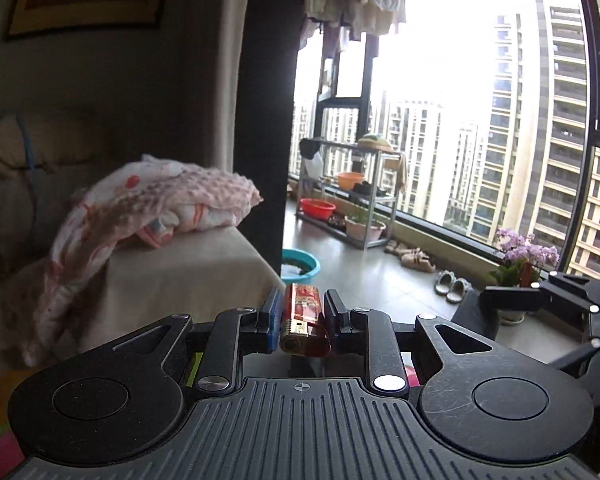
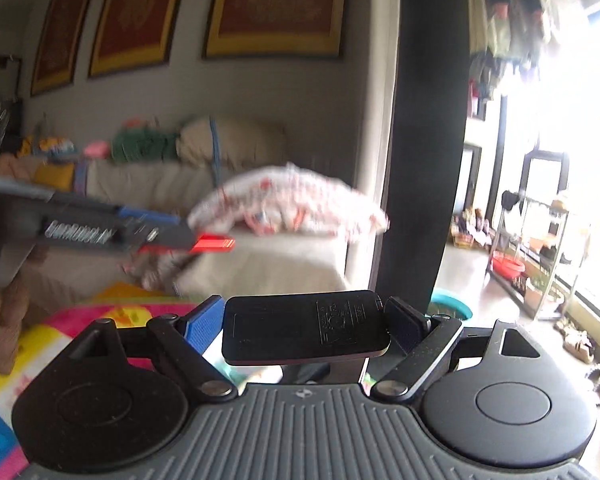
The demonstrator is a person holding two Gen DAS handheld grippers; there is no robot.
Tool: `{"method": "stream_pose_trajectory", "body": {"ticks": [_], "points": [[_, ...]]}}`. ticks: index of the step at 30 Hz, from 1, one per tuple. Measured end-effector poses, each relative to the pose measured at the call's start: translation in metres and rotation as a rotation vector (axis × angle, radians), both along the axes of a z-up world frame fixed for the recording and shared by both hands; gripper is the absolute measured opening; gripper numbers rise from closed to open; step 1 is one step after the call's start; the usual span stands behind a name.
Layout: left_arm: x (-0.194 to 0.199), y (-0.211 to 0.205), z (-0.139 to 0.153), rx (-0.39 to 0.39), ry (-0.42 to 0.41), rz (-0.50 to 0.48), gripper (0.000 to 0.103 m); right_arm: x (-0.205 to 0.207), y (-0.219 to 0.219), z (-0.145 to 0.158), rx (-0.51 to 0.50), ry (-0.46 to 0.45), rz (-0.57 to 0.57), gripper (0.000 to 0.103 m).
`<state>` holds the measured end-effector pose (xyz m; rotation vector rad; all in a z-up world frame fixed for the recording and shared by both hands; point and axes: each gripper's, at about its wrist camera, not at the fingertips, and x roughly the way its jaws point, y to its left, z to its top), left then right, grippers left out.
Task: Organize rigid objects
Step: 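Carry the power bank and red lighter over the pink box and open both grippers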
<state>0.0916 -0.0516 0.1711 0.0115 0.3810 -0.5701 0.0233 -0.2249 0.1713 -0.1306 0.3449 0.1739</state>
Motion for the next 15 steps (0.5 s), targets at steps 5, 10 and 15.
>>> {"method": "stream_pose_trajectory", "body": {"ticks": [5,10,15], "points": [[0.043,0.001,-0.025,-0.028,0.065,0.003,0.026,0.04,0.005,-0.042,-0.005,0.11,0.006,0.087],[0.078,-0.003,-0.033,-0.026,0.105,0.0,0.026,0.071,0.014,-0.061,0.038,0.167,0.022,0.087],[0.112,-0.019,-0.077,0.039,0.329,-0.103,0.027,0.084,0.037,-0.077,0.054,0.238,0.121,0.087]]}}
